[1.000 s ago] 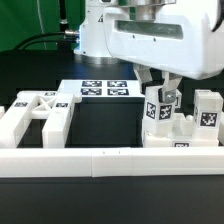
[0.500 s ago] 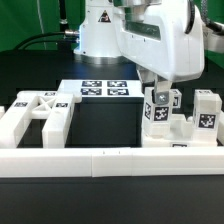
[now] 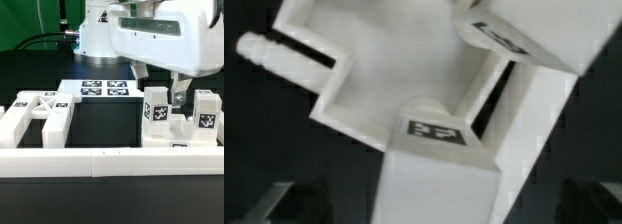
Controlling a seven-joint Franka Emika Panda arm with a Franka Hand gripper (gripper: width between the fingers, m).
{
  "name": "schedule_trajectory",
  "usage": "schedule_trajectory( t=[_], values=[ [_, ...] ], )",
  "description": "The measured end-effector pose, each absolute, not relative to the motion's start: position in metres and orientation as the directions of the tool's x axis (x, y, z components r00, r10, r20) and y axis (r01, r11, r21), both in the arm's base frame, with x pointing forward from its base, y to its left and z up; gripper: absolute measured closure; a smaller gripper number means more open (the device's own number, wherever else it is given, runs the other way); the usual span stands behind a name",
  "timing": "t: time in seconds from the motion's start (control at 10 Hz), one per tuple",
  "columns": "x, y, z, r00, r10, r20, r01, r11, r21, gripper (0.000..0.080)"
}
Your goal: Assemble chair
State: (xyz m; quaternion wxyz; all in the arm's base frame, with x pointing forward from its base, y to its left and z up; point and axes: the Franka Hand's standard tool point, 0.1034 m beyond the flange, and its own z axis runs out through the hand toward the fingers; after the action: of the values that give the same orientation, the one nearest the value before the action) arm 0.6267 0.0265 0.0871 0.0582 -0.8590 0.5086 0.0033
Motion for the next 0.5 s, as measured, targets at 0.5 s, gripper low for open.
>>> schedule_trajectory(
  t=[0.5],
  values=[
    [0.6274, 0.0264, 0.0867, 0.854, -0.520, 0.014, -0.517, -0.852, -0.088, 0.0151]
  ],
)
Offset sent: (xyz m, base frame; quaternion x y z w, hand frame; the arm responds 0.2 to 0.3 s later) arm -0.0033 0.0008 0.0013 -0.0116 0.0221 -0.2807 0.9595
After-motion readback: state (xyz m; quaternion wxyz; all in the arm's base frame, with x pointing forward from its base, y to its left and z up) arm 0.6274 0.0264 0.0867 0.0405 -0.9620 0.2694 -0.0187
